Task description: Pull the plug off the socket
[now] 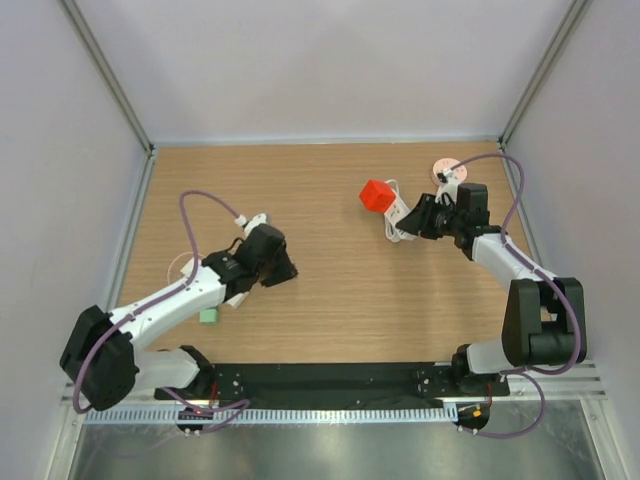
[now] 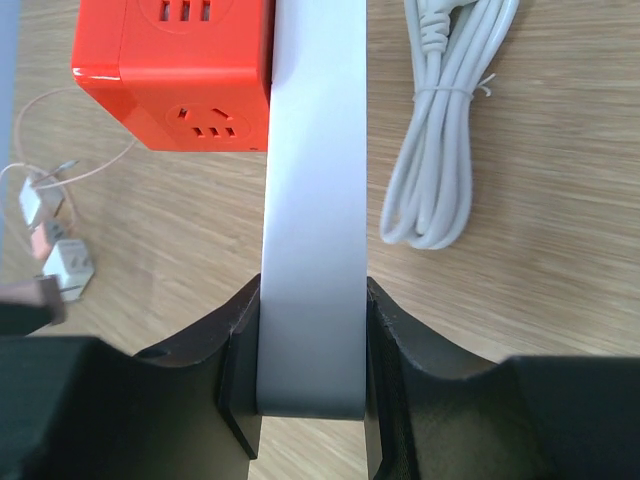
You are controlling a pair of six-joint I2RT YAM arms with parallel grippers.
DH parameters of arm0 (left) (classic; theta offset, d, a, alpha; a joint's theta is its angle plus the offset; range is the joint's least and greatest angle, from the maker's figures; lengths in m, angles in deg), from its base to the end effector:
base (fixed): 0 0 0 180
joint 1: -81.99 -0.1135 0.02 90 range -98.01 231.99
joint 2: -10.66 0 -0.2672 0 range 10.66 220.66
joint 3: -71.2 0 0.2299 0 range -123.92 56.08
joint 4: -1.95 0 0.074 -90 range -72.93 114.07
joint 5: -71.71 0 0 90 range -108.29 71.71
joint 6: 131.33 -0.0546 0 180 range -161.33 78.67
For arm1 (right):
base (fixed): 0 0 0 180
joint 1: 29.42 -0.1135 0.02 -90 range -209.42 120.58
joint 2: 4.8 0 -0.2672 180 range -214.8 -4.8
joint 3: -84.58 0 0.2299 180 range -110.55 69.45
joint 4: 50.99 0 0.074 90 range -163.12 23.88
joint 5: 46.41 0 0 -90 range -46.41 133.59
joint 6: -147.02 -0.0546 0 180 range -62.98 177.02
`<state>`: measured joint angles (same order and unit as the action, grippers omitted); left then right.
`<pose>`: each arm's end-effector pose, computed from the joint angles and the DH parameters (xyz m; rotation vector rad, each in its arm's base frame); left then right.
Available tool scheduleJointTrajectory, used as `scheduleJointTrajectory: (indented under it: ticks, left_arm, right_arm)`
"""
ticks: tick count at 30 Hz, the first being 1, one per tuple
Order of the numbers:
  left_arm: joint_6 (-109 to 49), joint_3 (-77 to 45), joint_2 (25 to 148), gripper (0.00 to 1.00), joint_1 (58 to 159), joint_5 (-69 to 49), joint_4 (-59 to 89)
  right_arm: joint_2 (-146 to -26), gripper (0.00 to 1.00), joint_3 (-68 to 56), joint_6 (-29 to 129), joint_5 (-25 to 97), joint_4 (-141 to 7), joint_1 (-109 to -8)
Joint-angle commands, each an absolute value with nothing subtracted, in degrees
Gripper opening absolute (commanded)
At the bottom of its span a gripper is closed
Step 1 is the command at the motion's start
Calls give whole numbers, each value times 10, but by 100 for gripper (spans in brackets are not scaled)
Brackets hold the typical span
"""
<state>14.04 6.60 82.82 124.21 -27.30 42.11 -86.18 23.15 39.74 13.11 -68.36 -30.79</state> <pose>0.1924 -0.1631 0.2430 -0.3588 2.4532 -0.5923 0.2916 0.0347 0.2258 0.0106 2.2235 0.7692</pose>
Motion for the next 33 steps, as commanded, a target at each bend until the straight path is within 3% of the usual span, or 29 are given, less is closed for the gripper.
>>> scheduleJointTrajectory:
  ticks: [1, 11, 19, 21, 22, 25, 27, 33]
  left_arm:
    - [169, 137, 786, 0, 1211, -304, 397]
    - [233, 208, 784, 2, 1156, -362, 435]
    - [248, 224, 792, 15, 1146, -367, 444]
    - [251, 226, 791, 25, 1145, -367, 451]
    - [252, 226, 790, 40, 1145, -367, 453]
    - [256, 226, 776, 65, 1145, -366, 462]
    - [259, 224, 764, 73, 1145, -367, 472]
    - [244, 202, 723, 83, 1145, -368, 504]
  right_arm:
    - [-832, 1, 231, 393, 21, -587, -309]
    - [-844, 1, 230, 392, 5, -586, -308]
    - [-851, 1, 228, 391, -2, -585, -308]
    - [-854, 1, 228, 391, -4, -585, -308]
    - [-854, 1, 228, 391, -4, -585, -307]
    - [-857, 1, 227, 391, -7, -585, -308]
    - [-857, 1, 226, 391, -8, -585, -308]
    - [-858, 1, 226, 391, -14, -585, -308]
